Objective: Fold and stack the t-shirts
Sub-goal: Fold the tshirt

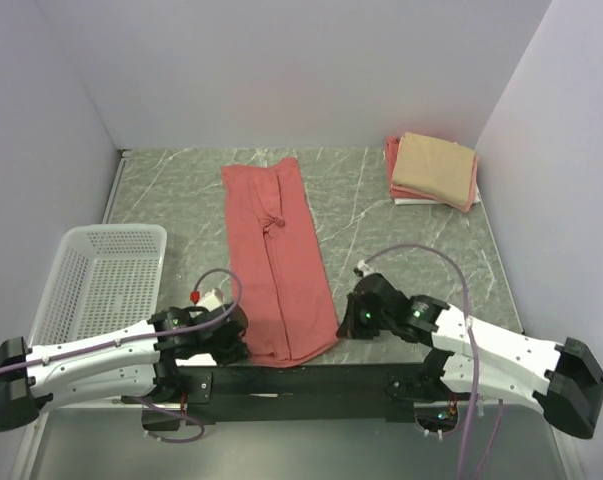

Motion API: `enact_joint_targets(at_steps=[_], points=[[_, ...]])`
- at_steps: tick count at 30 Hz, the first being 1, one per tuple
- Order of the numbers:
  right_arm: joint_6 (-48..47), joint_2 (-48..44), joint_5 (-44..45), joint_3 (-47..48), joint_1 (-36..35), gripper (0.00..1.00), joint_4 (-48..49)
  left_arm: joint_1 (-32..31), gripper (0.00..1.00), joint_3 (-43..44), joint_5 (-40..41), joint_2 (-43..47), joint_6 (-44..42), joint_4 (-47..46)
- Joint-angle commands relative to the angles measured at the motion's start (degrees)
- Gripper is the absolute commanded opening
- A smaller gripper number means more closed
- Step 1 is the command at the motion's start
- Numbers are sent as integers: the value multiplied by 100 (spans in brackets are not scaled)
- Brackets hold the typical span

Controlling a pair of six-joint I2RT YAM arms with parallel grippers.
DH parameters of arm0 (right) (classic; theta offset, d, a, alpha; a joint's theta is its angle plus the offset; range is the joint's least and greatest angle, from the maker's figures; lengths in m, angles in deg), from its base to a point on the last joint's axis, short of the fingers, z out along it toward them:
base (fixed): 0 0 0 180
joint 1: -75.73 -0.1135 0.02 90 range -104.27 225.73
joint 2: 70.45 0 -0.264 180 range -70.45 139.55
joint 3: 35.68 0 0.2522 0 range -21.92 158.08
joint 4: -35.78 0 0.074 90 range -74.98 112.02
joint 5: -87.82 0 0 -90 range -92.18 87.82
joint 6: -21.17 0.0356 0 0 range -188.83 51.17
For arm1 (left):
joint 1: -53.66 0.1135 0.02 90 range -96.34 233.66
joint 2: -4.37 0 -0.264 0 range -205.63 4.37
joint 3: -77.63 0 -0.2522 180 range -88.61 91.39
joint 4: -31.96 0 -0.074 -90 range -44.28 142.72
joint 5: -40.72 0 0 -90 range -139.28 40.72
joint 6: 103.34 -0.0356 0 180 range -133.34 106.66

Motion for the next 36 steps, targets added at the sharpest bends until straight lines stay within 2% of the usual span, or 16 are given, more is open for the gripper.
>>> enact_joint_targets(at_steps=[1,3,4,8,16,25,30,36], points=[[-423,595,501,925,-25,0,125,613,0,358,410,-52,-608,-393],[-556,1147,712,1468,-16,0,256,1027,0,481,393,-219,-1144,-734],[-696,1342,782,1646,1,0,309,1464,0,516,358,-298,-1320,-867],[-960,2326,1099,2507,133,0,441,2179,1,840,339,-781,-2023,-1430],[-1224,4111,1152,3861,748,0,916,3330,0,1492,234,-2002,-2508,-2248],[-1391,5395,880,5197,1583,0,899,4297,1,2352,-108,-3347,-2860,-2679],[-1444,5948,634,5838,1856,0,846,4623,1,2678,-293,-3884,-2921,-2828],[-1488,6275,554,6182,2084,0,784,4913,1,3065,-495,-4385,-3018,-2890]])
